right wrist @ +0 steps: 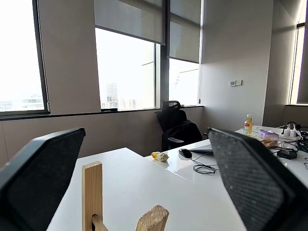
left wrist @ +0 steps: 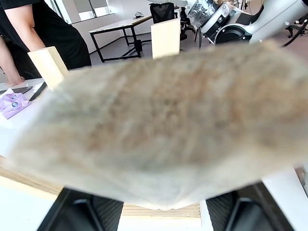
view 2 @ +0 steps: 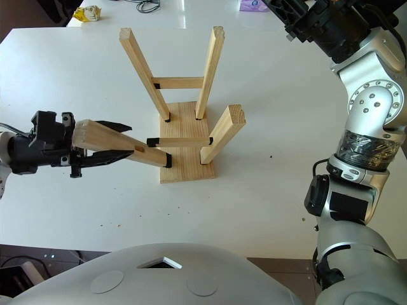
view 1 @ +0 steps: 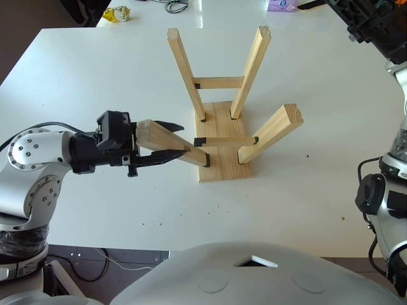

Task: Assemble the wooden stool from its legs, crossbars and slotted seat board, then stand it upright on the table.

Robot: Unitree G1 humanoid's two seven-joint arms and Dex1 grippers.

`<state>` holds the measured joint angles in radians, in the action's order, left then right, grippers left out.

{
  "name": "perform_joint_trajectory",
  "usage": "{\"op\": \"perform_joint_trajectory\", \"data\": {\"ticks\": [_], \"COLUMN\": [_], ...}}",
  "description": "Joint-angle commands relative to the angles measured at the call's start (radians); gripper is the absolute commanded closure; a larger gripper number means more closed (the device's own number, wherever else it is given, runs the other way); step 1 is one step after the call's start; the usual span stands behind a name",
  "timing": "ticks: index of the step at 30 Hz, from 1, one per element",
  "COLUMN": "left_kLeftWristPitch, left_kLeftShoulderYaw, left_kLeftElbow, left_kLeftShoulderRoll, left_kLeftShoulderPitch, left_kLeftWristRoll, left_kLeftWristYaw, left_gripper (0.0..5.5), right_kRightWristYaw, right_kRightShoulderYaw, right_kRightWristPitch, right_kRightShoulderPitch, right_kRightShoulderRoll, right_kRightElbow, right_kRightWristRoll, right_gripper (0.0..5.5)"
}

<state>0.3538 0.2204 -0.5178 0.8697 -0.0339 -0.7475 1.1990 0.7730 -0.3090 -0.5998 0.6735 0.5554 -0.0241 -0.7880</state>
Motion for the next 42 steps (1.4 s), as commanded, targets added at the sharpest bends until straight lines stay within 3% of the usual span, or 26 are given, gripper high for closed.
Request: {"op": "perform_joint_trajectory", "data": {"ticks": [1, 19, 28, 42], "left_kLeftWristPitch": [0.012, 0.047, 0.017, -0.062], "left_kLeftShoulderYaw": [-0.045, -0.180, -0.286, -0.386], "left_kLeftElbow": [0.035, 0.126, 0.180, 0.355], "left_kLeftShoulderRoll": [0.048, 0.067, 0.075, 0.059], "left_kLeftShoulderPitch": [0.012, 0.182, 0.213, 0.433], "left_kLeftWristRoll": [0.032, 0.076, 0.136, 0.213], "left_kLeftWristYaw": [0.062, 0.059, 0.119, 0.216], "left_gripper": [3.45, 3.45, 3.45, 3.45], "right_kRightWristYaw": [-0.011, -0.154, -0.193, -0.229], "right_kRightShoulderYaw": [-0.009, -0.007, 0.007, 0.025], "right_kRightWristPitch": [-0.014, -0.101, -0.092, -0.090], "right_kRightShoulderPitch": [-0.008, -0.146, -0.187, -0.218], "right_kRightShoulderRoll": [-0.001, -0.062, -0.080, -0.108], "right_kRightElbow": [-0.020, -0.314, -0.343, -0.365], "right_kRightWristRoll": [-0.020, -0.194, -0.215, -0.224], "right_gripper": [0.82, 0.82, 0.82, 0.82]}}
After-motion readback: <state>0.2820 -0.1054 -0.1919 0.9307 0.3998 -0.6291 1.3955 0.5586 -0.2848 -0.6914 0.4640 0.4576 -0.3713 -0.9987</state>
